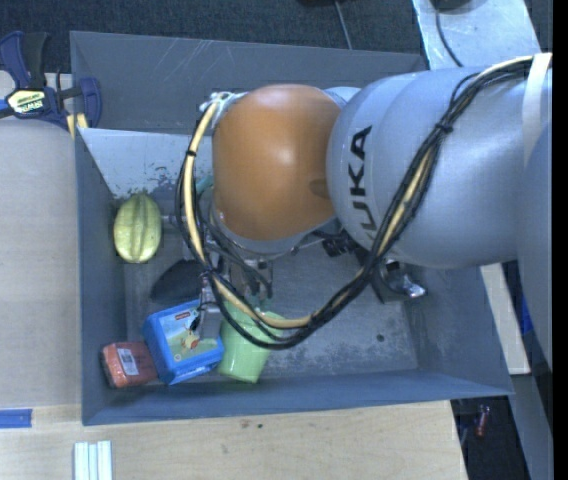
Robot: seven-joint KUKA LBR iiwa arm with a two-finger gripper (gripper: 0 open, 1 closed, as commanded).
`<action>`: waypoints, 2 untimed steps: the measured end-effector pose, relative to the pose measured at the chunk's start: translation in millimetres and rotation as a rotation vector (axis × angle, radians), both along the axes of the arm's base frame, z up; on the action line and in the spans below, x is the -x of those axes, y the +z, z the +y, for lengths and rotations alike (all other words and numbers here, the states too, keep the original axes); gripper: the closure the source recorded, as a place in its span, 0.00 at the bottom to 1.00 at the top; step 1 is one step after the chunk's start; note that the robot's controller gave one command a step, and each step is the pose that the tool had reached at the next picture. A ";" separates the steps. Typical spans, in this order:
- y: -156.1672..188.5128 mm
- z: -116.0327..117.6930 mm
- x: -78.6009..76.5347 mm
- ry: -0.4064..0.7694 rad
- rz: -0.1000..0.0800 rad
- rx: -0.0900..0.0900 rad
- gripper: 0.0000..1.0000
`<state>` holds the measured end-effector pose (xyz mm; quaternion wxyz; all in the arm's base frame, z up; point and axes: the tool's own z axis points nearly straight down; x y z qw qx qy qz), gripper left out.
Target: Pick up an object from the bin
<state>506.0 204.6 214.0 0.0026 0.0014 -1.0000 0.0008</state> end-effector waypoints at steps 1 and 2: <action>4.6 -0.7 -1.9 -0.003 -0.007 -0.003 0.00; -94.3 -20.5 13.9 0.182 -0.008 -0.004 0.00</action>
Offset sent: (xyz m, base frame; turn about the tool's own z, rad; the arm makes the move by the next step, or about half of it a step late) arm -0.0226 -0.0312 -0.1440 -0.2664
